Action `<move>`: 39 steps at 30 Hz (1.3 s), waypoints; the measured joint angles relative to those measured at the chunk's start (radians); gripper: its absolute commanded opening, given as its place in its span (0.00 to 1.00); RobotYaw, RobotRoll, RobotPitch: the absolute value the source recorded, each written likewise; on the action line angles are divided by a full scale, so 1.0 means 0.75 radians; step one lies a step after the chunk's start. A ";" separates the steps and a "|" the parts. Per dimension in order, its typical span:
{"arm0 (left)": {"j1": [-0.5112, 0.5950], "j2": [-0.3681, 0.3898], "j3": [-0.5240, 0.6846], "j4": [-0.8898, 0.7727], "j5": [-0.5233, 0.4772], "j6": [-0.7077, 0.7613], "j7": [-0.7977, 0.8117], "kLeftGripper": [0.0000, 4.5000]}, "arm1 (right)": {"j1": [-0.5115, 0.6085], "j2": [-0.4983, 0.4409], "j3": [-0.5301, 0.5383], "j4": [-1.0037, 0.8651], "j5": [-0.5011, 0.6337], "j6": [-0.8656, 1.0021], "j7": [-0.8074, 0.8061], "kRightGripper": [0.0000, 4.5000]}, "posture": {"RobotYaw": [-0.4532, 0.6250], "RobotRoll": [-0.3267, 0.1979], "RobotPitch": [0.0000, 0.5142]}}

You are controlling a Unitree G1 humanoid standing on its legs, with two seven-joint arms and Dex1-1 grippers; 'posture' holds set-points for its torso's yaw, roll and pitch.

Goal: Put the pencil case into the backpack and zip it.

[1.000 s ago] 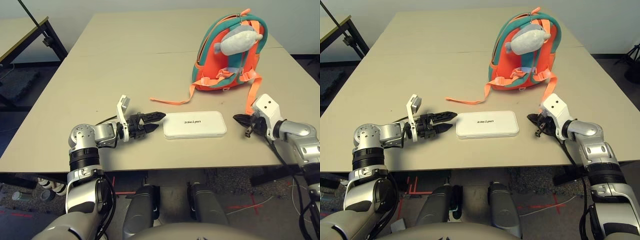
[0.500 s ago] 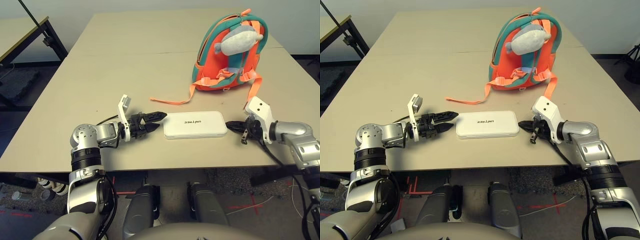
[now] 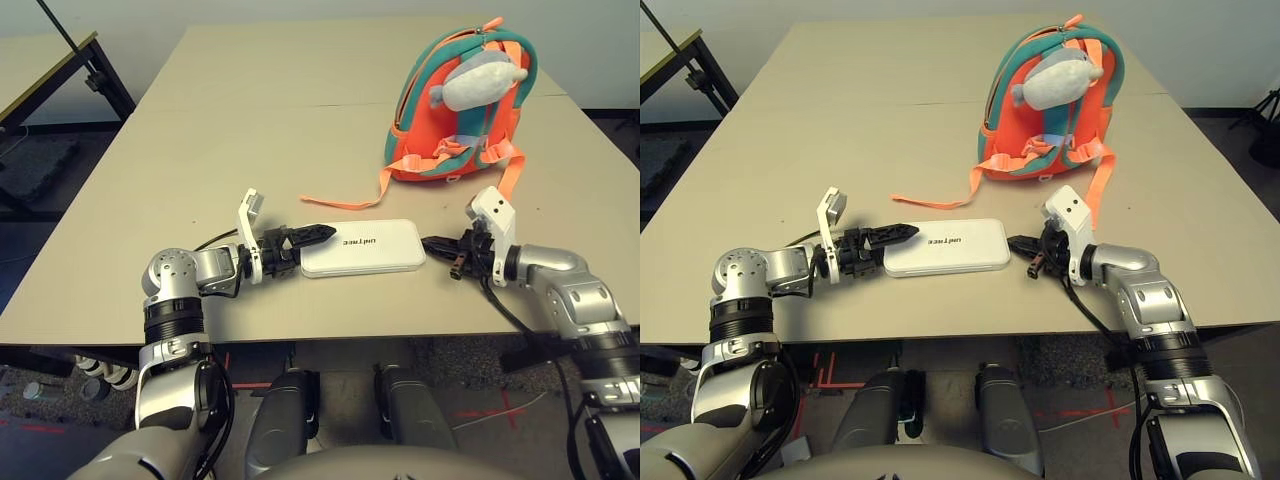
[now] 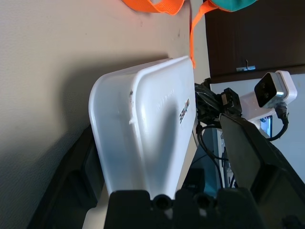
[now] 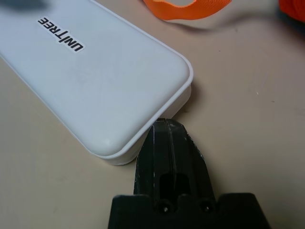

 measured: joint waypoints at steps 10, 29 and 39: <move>0.000 -0.011 -0.018 -0.003 0.018 -0.016 -0.022 1.00 | -0.003 0.030 0.013 0.000 0.001 0.000 -0.020 0.01 | 0.26 0.62 0.23; 0.019 -0.034 -0.024 -0.019 0.005 -0.071 -0.090 0.28 | -0.027 0.033 0.023 0.035 -0.032 -0.062 -0.045 0.00 | 0.26 0.62 0.22; -0.079 -0.003 0.110 -0.079 -0.012 -0.230 0.006 0.28 | -0.054 0.011 0.021 0.111 -0.105 -0.125 -0.114 0.63 | 0.26 0.62 0.23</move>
